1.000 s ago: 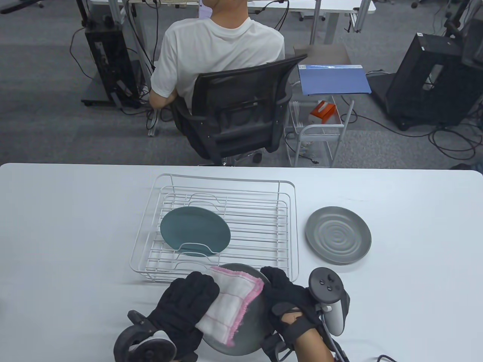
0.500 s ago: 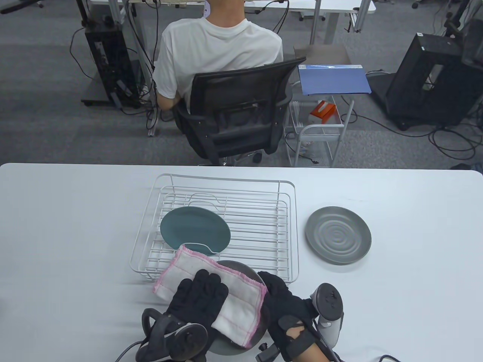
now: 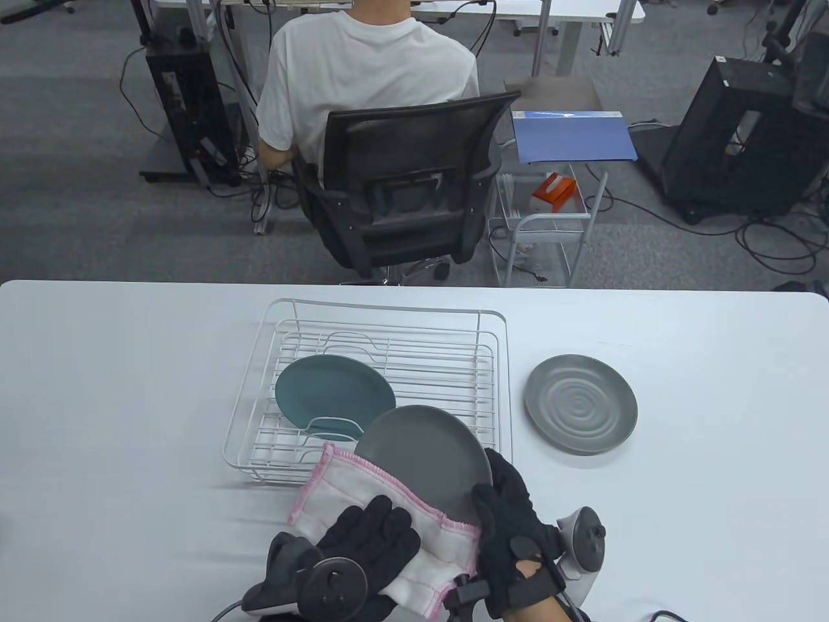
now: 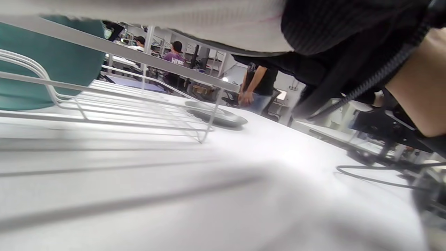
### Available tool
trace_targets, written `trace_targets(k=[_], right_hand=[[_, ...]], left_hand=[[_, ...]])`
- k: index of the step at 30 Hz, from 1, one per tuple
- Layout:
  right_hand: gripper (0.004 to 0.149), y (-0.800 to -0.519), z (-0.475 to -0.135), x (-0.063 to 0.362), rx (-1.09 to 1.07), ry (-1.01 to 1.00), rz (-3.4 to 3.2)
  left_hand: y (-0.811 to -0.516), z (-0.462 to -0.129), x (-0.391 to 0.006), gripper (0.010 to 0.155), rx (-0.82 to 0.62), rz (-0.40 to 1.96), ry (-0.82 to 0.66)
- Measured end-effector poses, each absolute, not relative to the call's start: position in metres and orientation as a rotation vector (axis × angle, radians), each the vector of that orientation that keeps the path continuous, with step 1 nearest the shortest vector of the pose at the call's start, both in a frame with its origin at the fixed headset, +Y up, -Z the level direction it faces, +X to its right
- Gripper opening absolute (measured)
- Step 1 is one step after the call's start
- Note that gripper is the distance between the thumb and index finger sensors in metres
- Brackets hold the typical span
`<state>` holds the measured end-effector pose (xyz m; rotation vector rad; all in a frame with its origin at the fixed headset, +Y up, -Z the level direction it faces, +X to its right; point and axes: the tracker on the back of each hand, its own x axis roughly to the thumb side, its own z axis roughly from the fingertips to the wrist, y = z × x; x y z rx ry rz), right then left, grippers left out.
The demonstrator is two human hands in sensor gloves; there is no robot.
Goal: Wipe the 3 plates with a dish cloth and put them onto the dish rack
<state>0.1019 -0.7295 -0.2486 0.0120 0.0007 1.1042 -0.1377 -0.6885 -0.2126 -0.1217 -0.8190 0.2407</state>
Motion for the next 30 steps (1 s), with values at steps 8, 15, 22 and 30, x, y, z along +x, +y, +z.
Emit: trace_targets(k=[8,15,22,30], right_hand=[[0.054,-0.729,-0.246,0.077,0.164,0.08,1.094],[0.053,-0.729,-0.243,0.066,0.217,0.14,1.139],[0.052,-0.731,-0.244,0.068,0.195,0.204,1.19],[0.053,-0.728,-0.244,0.077,0.135,0.137,1.19]], left_hand=[[-0.686,-0.201,-0.127,0.062,-0.029,0.261,-0.895],[-0.678,-0.2,-0.133,0.059,0.125,0.182,-0.811],[-0.672,-0.206,-0.144,0.058,0.205,0.15,-0.709],[-0.671,-0.221,-0.164,0.058,0.161,0.198,-0.601]])
